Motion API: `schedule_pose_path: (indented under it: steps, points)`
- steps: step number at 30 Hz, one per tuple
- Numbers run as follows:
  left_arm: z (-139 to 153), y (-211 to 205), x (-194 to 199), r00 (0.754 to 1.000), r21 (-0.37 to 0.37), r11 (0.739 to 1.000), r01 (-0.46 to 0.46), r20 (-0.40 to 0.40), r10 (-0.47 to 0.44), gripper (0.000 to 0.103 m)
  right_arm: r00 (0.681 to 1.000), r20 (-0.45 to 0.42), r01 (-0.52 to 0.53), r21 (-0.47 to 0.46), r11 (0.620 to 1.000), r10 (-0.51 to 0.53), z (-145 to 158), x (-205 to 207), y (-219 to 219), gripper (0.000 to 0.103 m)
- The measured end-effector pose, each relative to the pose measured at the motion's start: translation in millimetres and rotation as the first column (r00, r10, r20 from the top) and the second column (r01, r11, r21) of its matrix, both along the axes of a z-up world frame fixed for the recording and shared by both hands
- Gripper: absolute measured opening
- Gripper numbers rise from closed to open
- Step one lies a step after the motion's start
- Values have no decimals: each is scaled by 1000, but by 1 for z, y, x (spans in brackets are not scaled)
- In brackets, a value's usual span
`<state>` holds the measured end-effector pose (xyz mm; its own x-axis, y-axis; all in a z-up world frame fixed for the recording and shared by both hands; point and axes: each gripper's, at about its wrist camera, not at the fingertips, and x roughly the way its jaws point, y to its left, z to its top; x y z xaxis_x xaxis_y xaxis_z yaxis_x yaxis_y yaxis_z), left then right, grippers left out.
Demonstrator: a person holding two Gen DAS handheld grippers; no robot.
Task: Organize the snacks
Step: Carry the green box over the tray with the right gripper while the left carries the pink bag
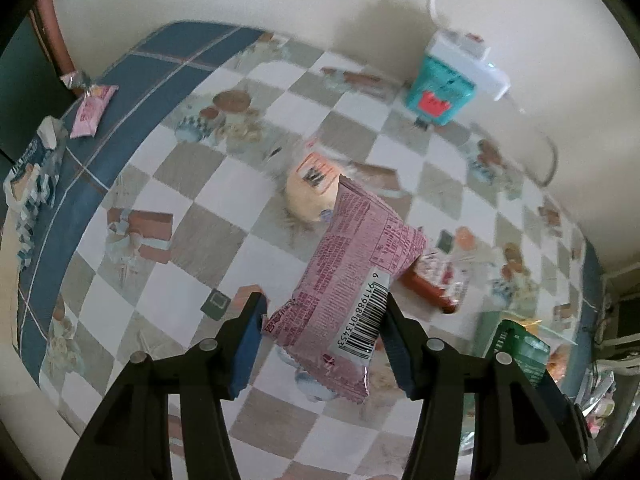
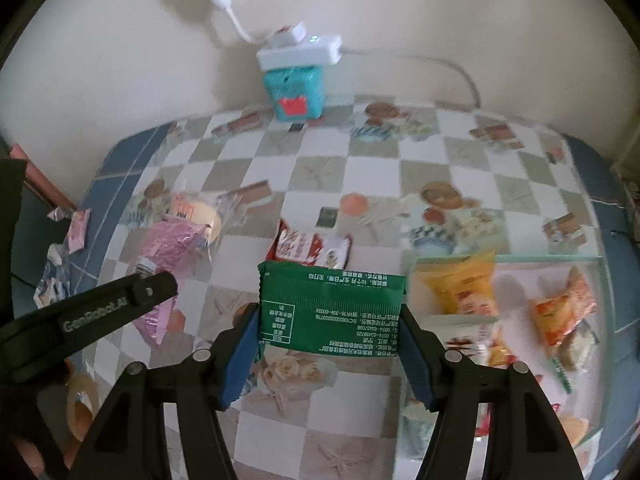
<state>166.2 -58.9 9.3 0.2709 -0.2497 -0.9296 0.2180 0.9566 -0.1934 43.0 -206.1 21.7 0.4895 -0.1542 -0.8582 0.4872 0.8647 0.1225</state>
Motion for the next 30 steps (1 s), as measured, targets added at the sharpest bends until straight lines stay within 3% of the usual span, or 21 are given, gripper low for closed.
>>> schedule_pose_path:
  steps: [10,17,23,30]
  points:
    - [38,-26,-34,994,-44,997,66,87,-62,58,995,57,82,-18,996,-81,28,-35,-31,68]
    - [48,-50,-59,987,-54,991,121,116,-114,58,978,62,201,-37,979,-198,36,-70,-77,68]
    - [50,-79,-87,976,-64,980,189,121,-180,58,938,57,343,-10,939,-342,39,-114,-129,68]
    - [48,-126,-125,948,-26,955,296,131,-290,58,875,79,478,0,878,-477,43,-168,-168,68]
